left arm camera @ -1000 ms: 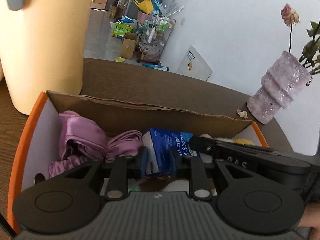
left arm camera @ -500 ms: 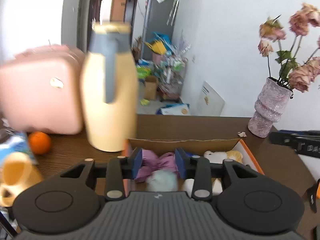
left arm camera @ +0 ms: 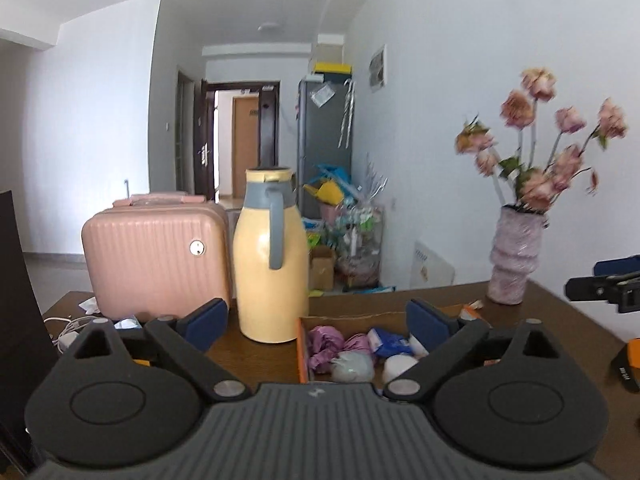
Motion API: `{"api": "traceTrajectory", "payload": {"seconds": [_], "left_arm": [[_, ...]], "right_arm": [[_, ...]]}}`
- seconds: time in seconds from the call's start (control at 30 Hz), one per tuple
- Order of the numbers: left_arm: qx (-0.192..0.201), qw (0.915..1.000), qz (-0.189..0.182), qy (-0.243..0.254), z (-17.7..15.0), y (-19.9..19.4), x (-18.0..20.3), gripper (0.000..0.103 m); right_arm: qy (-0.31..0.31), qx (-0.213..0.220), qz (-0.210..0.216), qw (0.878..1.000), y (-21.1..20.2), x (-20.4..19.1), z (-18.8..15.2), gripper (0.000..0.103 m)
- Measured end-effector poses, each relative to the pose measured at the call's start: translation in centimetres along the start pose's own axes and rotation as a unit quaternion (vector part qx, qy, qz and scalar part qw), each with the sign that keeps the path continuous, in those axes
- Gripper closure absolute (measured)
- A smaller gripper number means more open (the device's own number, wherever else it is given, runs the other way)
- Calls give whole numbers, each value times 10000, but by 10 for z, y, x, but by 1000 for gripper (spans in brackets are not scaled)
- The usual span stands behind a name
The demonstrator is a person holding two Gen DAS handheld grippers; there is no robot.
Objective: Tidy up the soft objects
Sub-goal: 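Withdraw both grippers from the box toward the light-blue plush toy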
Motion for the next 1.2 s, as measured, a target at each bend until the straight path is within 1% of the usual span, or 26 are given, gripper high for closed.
{"api": "traceTrajectory", "payload": {"seconds": [0.13, 0.2, 0.23, 0.3, 0.33, 0.4, 0.47, 0.53, 0.57, 0.6, 0.67, 0.7, 0.73, 0.83, 0.93, 1.07, 1.17, 1.2], "left_arm": [[248, 9996, 120, 98, -9, -28, 2, 4], [346, 9992, 201, 43, -24, -46, 0, 3], [397, 9989, 265, 43, -34, -57, -1, 3], [607, 9971, 392, 219, -58, -85, 0, 1], [714, 9957, 505, 313, -70, -98, 1, 0], [860, 9933, 641, 431, -97, -126, 1, 0], [867, 9937, 618, 344, -121, -149, -2, 0], [707, 9958, 557, 150, -146, -169, -7, 0], [652, 9965, 491, 167, -159, -178, -9, 0], [647, 9964, 510, 198, -169, -186, -12, 0], [540, 9965, 595, 215, -186, -198, -19, 0], [436, 9972, 558, 246, -191, -200, -21, 0], [324, 9977, 533, 280, -196, -202, -23, 0], [221, 9980, 510, 295, -201, -199, -23, 0], [180, 9984, 481, 218, -202, -192, -23, 0], [62, 9991, 357, 220, -200, -176, -15, 0], [-218, 9997, 107, 44, -199, -153, -6, 0], [-354, 9994, -27, -25, -198, -141, -1, 0]], "right_arm": [[48, 273, -61, 9996, -23, -10, -11, 23], [126, 441, -33, 9989, -37, -15, -24, 21], [208, 524, -2, 9984, -46, -17, -34, 21], [438, 700, 78, 9966, -65, -21, -58, 17], [527, 803, 185, 9952, -77, -24, -74, 17], [612, 925, 224, 9936, -94, -31, -101, 16], [548, 978, 231, 9934, -112, -41, -129, 16], [498, 1075, 244, 9927, -131, -51, -157, 15], [467, 1125, 251, 9922, -139, -56, -169, 13], [410, 1188, 245, 9918, -147, -62, -182, 13], [221, 1159, 11, 9930, -159, -71, -208, 13], [194, 1124, -118, 9934, -164, -75, -220, 13], [219, 1048, -116, 9942, -166, -77, -230, 13], [424, 659, 100, 9969, -164, -79, -248, 13], [470, 616, 42, 9970, -158, -78, -249, 13], [538, 575, 91, 9969, -150, -77, -251, 13], [800, 431, 177, 9957, -131, -68, -250, 14], [856, 377, 190, 9954, -123, -65, -248, 14]]}}
Point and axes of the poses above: each gripper's, at about its wrist camera, not at the fingertips, and y roughly the way its jaws point, x to its right, z to its top, the point moved 3 cm from there along y, roughly the way its jaws point, and after that the axes turned 4 degrees about z, right-handed, at the moved point
